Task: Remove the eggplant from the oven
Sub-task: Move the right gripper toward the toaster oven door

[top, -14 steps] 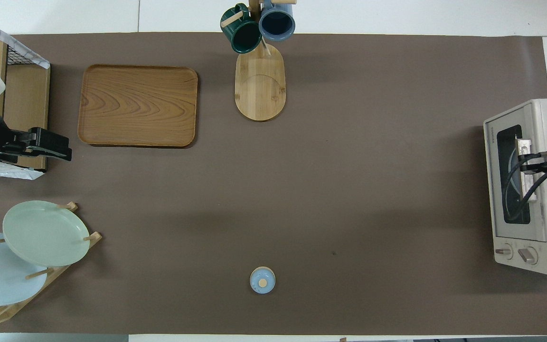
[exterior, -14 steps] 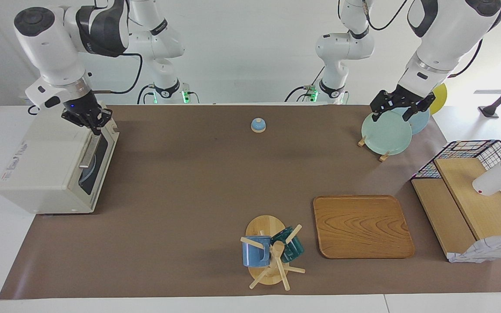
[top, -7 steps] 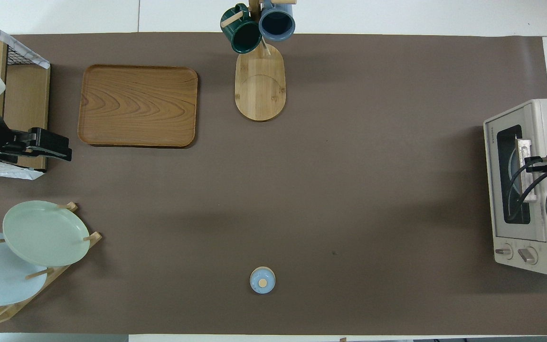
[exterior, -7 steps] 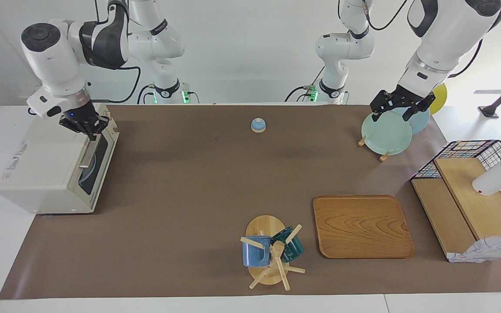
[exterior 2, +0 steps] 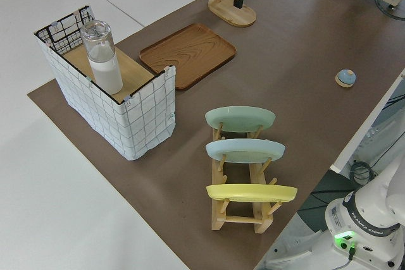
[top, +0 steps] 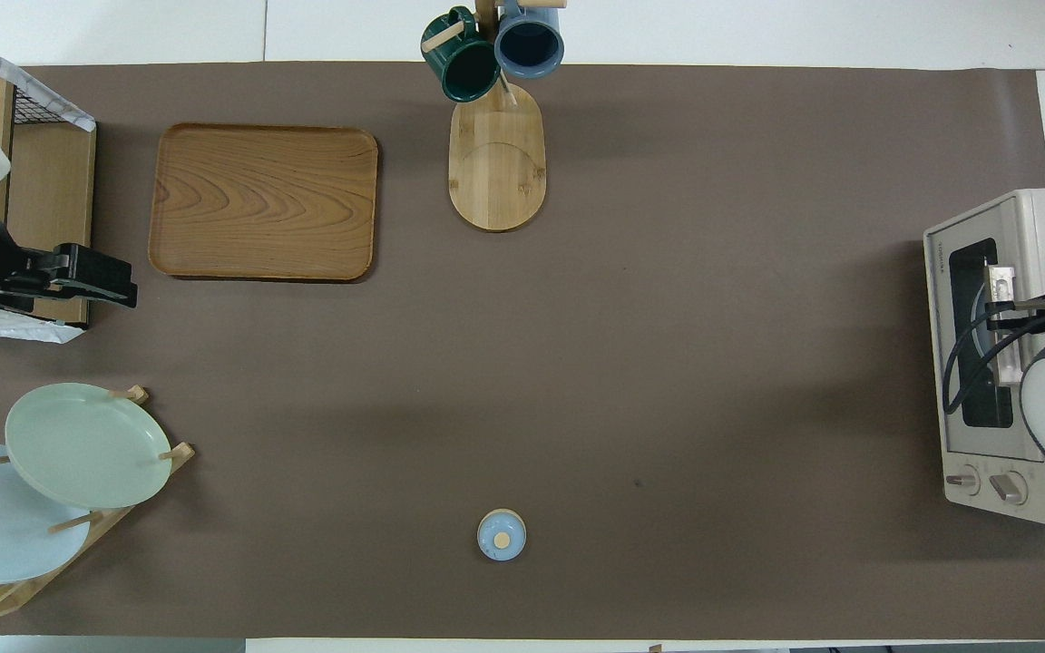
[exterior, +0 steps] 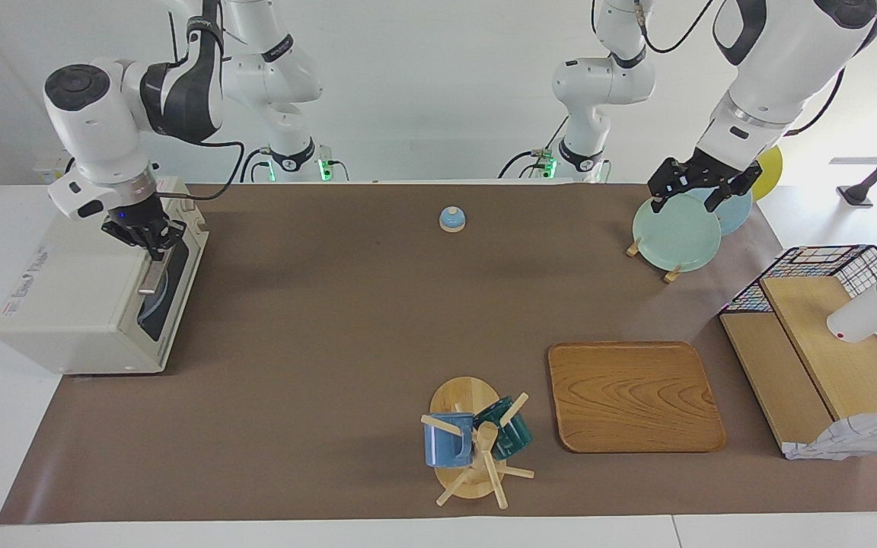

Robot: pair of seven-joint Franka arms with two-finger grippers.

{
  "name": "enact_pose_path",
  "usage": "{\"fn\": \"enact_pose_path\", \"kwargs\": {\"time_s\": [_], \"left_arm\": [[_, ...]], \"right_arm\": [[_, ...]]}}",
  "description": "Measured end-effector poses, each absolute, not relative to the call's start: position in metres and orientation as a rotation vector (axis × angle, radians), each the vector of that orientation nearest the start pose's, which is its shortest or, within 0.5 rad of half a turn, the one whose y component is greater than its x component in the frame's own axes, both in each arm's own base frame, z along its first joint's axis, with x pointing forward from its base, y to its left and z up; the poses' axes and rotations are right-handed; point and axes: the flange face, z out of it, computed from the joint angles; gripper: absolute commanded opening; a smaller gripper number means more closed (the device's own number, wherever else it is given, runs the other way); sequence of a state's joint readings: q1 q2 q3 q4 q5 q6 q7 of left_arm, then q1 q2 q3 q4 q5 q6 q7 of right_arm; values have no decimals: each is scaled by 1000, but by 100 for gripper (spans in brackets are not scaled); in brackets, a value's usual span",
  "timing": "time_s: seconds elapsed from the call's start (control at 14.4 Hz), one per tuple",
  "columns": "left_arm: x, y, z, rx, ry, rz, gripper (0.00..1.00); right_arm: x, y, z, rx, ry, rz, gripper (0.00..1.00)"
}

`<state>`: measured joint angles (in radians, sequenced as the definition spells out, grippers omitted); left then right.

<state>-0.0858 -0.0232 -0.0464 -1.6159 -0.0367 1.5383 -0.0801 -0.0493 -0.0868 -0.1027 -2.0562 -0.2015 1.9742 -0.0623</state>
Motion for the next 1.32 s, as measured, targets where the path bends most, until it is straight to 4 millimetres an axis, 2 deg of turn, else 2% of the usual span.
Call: {"fn": "enact_pose_path", "kwargs": {"time_s": [0.14,0.42,0.55,0.69,0.9,1.32], "left_arm": [[538,-76,613,-3169,83,92,100],[538,-76,613,-3169,82,91,100],[538,-76,613,-3169,82,91,100],[538,-76,613,-3169,82,91,100],[538,-76,613,-3169,81,90,100],[538,-76,613,-3169,80,90,100]], "right_arm": [[521,-93,468,-3316,14,43,0],[521,-88,467,-3316,-2,41,0],[521,-79,464,-3310,-25,29,0],[520,-62,457,-3296,-47,12,0],[522,-31,438,-3284,-67,-3,0],[538,2,389,-3233,-120,-70,0]]}}
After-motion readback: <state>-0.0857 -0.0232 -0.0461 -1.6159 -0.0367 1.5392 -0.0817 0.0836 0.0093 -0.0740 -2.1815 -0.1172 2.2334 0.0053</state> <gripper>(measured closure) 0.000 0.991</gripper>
